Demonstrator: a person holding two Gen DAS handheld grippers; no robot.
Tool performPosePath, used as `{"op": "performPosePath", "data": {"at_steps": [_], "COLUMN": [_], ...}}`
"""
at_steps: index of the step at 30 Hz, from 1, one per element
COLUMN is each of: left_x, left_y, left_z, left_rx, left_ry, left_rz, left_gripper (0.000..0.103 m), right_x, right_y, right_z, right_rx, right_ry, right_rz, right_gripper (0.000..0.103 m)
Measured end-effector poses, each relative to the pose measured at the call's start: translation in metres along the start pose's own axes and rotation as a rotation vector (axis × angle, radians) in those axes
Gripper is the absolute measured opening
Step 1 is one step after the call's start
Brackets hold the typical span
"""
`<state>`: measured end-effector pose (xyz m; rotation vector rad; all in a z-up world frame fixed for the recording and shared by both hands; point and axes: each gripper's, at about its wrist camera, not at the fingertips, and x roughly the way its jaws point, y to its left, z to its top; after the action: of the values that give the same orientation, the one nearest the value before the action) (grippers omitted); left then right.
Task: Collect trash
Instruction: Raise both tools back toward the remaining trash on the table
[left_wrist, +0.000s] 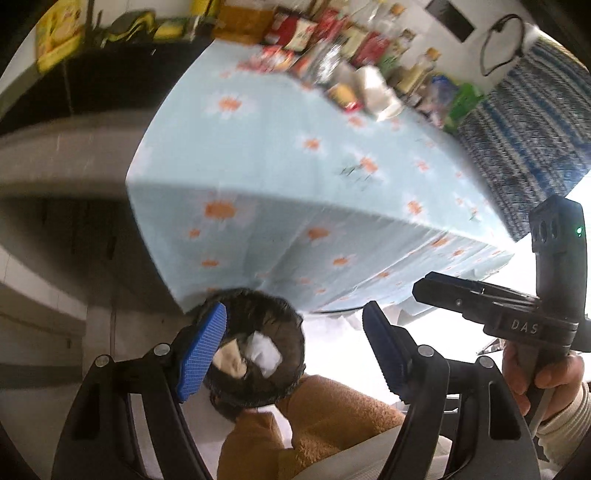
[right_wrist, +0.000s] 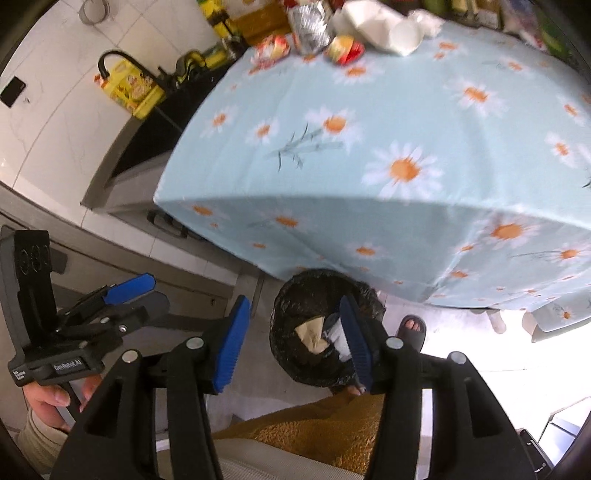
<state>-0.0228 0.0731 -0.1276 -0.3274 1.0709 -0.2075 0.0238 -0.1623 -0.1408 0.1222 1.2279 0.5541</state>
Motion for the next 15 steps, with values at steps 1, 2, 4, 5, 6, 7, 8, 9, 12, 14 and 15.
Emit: {"op": "performPosePath", "data": {"at_steps": [1,2,4,5,6,7,8,9,12,14,15], "left_x": [-0.004,-0.007,-0.013,-0.016,-0.018,-0.020,-0.021,-0.021,-0.024,-0.027,-0.030], "left_y": [-0.004,-0.007,-0.013,-0.016,-0.018,-0.020,-0.021,-0.022,-0.027,-0.031,-0.033], "left_z": [0.004,0.007,0.015,0.020,0.023,0.027,0.030,0.035,0.050,0.059,0.065], "left_rx": [0.009,0.019,0.037,0.047,0.052,0.055,0.057,0.059,0.069,0.071,0.068], "left_ry": [-0.011,-0.019,-0.041,-0.051,-0.059,-0.070,-0.076,-0.085,-0.112,-0.145,-0.162], "left_rz": [-0.004,-0.008,-0.005,-0.008,-0.009,-0.006,-0.006,-0.004,0.009,0.025,0.021], "left_gripper": [0.073,0.073,0.073,0.073,0.073,0.073,0.073,0.073,0.073,0.074,0.074], "right_x": [-0.008,-0.013,-0.023,-0.029,-0.034,-0.038,-0.042,-0.044,-0.052,-0.053,-0.054], "right_y": [0.000,-0.001,0.001,0.001,0.000,-0.001,-0.002,-0.002,-0.007,-0.010,-0.013], "right_z": [0.002,0.004,0.008,0.011,0.014,0.018,0.023,0.027,0.047,0.061,0.068], "right_rx": [0.002,0.004,0.009,0.011,0.010,0.007,-0.002,-0.010,-0.037,-0.056,-0.063], "right_ry": [-0.023,-0.037,-0.065,-0.084,-0.099,-0.109,-0.119,-0.126,-0.148,-0.161,-0.166], "right_rz": [-0.007,-0.011,-0.019,-0.025,-0.030,-0.034,-0.041,-0.048,-0.066,-0.075,-0.078], "right_gripper": [0.053,0.053,0.056,0.059,0.059,0.059,0.059,0.060,0.064,0.064,0.064]}}
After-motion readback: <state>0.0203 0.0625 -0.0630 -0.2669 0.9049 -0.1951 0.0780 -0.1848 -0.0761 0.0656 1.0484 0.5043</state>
